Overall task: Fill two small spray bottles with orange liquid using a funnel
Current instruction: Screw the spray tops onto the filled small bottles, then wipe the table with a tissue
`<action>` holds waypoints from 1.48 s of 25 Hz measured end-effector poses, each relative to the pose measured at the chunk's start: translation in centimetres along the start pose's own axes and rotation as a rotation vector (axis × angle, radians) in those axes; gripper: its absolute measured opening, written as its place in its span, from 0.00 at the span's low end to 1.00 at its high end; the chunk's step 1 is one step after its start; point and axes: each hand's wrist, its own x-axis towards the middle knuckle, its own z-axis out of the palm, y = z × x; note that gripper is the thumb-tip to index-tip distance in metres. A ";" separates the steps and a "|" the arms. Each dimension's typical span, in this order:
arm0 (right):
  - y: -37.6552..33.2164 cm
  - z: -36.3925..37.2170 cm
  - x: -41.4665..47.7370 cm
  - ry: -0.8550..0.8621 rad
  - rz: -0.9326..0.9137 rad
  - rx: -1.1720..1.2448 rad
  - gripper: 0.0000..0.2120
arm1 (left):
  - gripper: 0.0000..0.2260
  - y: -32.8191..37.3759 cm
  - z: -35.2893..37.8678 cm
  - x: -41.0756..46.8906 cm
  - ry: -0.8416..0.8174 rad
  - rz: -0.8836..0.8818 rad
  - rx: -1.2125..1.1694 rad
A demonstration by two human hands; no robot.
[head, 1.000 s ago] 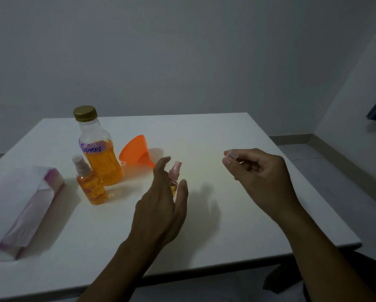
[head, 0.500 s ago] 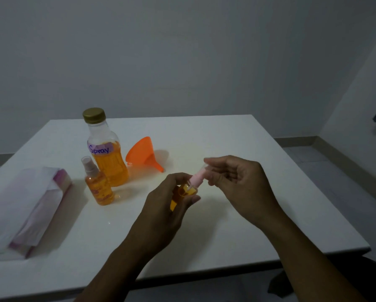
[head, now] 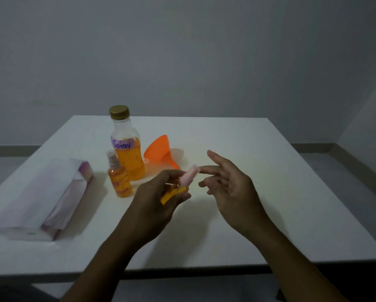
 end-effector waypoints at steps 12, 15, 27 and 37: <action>4.2 5.8 -5.3 -0.473 -0.235 -0.550 0.27 | 0.17 -5.9 -7.2 -5.2 0.296 -0.321 0.079; 4.0 5.9 -5.2 -0.497 -0.226 -0.586 0.26 | 0.19 -6.4 -7.2 -5.1 0.315 -0.321 0.068; 4.3 6.5 -5.2 -0.429 -0.273 -0.552 0.24 | 0.18 -7.6 -15.0 -9.3 0.373 -0.374 0.664; 4.3 6.5 -5.3 -0.430 -0.253 -0.555 0.30 | 0.10 -8.4 -17.0 -10.4 0.308 -0.300 0.660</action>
